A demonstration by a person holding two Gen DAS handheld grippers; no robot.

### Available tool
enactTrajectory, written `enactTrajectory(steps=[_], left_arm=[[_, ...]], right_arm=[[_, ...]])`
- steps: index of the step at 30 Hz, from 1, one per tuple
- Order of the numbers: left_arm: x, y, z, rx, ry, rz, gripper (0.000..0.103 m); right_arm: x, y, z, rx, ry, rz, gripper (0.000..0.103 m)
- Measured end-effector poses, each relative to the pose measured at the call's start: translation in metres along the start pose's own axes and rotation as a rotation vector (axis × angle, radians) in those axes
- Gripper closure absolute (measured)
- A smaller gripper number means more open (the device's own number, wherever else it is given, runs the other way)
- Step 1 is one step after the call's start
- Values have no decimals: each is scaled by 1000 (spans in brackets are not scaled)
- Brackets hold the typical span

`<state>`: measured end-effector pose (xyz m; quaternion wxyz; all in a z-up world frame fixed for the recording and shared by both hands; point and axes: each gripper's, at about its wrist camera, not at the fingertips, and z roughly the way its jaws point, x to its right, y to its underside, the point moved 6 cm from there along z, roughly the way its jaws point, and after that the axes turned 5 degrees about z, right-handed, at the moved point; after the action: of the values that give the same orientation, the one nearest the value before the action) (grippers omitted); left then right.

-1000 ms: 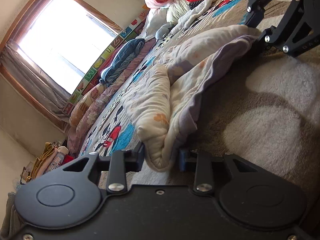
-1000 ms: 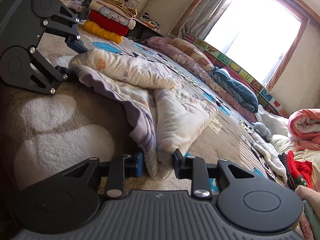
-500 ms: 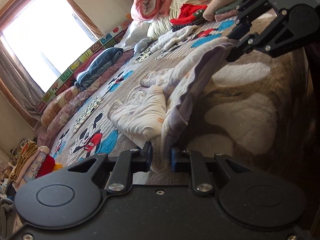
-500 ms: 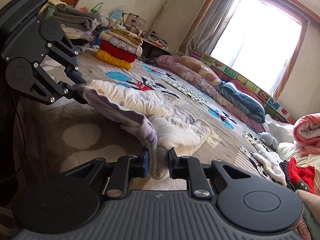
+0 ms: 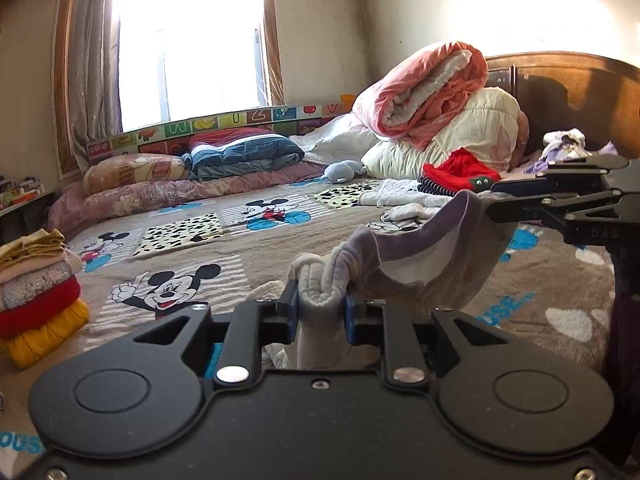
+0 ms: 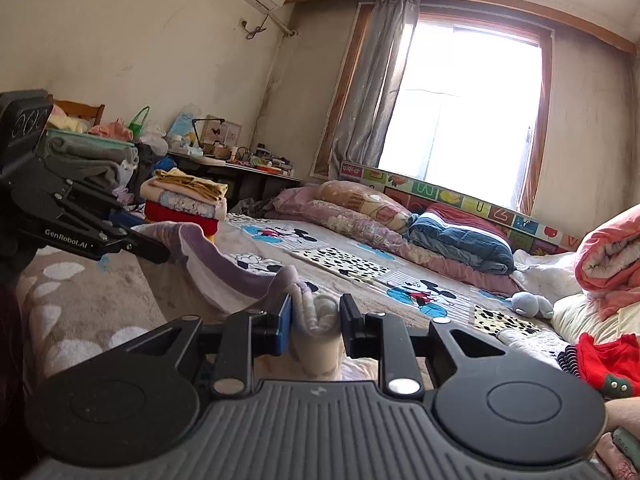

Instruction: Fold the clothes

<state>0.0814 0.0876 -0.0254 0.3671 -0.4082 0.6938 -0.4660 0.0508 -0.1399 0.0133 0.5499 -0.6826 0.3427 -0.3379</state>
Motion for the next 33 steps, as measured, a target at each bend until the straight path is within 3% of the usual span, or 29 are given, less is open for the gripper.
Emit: enactTrajectory(steps=[4, 7, 11, 16, 20, 24, 28, 31, 32, 33], left_arm=[[-27, -2, 31, 11, 56, -180, 83], [-47, -2, 57, 4, 101, -323, 83], [-66, 4, 94, -35, 122, -438, 83], [-79, 14, 126, -52, 155, -535, 83], [-85, 23, 132, -70, 178, -584, 82], [-93, 27, 122, -74, 208, -621, 58], [-102, 31, 112, -78, 238, -657, 52], [-91, 29, 108, -87, 290, -621, 51], [-85, 31, 112, -107, 287, -601, 56], [-81, 32, 118, -117, 269, -586, 74]], right_arm=[[35, 0, 32, 15, -42, 183, 72], [58, 12, 61, 6, -67, 315, 63], [82, 38, 91, -12, -109, 523, 46], [92, 73, 107, -53, -125, 621, 43], [109, 101, 130, -121, -173, 810, 44], [125, 128, 149, -150, -184, 991, 44], [134, 129, 143, -104, -173, 1043, 44], [139, 122, 144, -76, -178, 1020, 44], [139, 122, 147, -78, -193, 1031, 47], [138, 124, 150, -79, -218, 1050, 52]])
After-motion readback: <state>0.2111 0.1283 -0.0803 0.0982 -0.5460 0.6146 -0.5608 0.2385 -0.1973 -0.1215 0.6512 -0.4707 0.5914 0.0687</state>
